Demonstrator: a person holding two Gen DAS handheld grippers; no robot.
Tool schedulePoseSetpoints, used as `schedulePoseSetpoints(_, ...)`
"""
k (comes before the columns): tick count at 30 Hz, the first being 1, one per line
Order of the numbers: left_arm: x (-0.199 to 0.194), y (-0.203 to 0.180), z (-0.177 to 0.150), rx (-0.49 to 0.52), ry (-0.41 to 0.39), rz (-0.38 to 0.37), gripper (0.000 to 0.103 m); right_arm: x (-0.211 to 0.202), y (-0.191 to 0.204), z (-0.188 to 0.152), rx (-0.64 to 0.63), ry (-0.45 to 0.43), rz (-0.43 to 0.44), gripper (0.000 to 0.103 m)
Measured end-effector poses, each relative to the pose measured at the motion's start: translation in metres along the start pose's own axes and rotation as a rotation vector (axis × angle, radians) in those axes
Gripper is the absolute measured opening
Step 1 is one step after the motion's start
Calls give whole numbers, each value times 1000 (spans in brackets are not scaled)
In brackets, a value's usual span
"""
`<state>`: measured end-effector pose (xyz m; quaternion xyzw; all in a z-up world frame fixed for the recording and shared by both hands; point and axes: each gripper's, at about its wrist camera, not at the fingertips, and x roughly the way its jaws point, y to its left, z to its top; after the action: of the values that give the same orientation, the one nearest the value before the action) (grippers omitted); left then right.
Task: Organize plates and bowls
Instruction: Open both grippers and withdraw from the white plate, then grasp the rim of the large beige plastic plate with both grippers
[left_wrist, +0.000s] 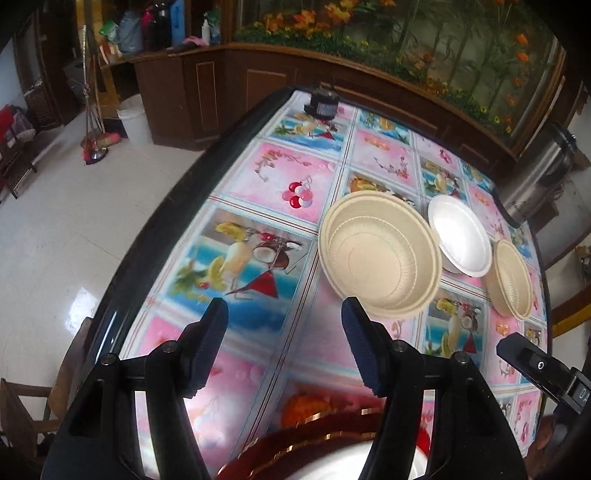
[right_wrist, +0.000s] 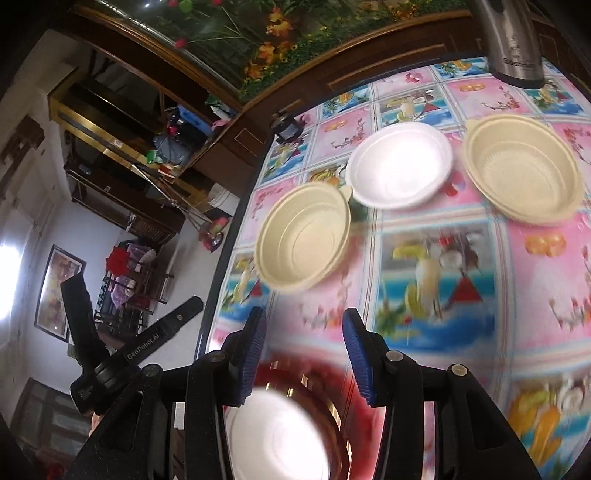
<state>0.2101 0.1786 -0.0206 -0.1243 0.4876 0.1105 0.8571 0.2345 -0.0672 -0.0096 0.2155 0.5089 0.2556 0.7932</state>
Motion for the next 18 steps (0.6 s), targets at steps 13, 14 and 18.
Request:
schedulePoseSetpoints(13,67,-32,31,115,81,24,63,92,-22,54,39,77,-85,44)
schedulePoseSetpoints(14,69,-33,32,119,83,25,63,96,-22,56,35,78,-89,44)
schedulePoseSetpoints(18,81,-37,34,134,94,34,63,106,-23,62,29,77,-116,43)
